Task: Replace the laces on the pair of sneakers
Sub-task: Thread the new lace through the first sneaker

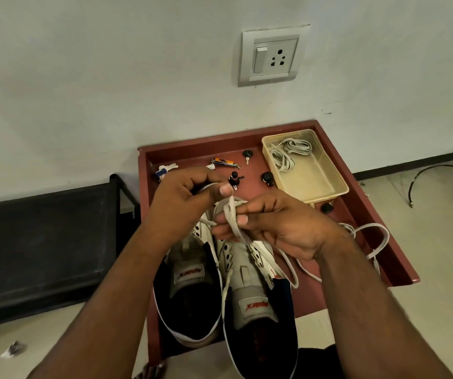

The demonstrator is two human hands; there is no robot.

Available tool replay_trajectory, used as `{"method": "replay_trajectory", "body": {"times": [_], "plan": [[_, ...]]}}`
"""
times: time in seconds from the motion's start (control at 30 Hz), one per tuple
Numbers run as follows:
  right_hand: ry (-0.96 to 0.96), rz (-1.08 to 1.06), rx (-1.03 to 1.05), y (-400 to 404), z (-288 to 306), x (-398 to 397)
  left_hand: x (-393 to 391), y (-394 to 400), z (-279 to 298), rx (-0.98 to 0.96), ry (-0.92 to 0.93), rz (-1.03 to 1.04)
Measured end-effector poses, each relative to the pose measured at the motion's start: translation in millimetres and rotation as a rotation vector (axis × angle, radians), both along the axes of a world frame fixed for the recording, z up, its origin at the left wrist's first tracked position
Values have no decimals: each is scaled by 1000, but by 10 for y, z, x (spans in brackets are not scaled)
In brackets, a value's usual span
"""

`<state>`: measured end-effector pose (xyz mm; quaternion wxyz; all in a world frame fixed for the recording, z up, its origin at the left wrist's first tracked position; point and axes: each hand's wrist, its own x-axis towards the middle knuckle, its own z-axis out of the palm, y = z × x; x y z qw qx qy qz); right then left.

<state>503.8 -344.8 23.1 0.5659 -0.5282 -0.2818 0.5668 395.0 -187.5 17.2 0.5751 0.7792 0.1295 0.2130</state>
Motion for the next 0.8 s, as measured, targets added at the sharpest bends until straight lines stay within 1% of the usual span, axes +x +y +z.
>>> {"method": "replay_trajectory", "body": {"times": [0.07,0.17,0.27,0.33,0.37,0.4,0.43,0.47,0.5,0.53,0.57,0.63,0.8], "plan": [[205,2,140,1,2,-16,19,-9,-47,-47,7,-4],[374,-74,359,17,10,-18,27,-40,-80,-55,47,-89],[471,-267,526,68,12,-22,39,-121,-74,30,200,-175],[436,-466,525,76,29,10,29,-149,-74,43,287,-230],[344,-535,480,66,30,50,18,-131,-82,65,306,-261],[159,-579,385,42,12,89,0,-106,-81,88,329,-280],[-107,-583,251,21,-33,125,-11,-51,-69,105,347,-268],[-366,-523,118,8,-60,144,-29,6,-36,118,344,-241],[-532,-409,7,6,-60,135,-39,64,-20,140,320,-202],[-597,-290,-55,6,-65,119,-48,119,-20,172,265,-163],[-578,-207,-82,8,-34,87,-56,148,-13,205,206,-132],[-414,-79,-79,22,25,27,-59,158,-3,186,107,-79],[-15,-48,-10,25,8,32,-40,57,48,24,-31,-47]]}}
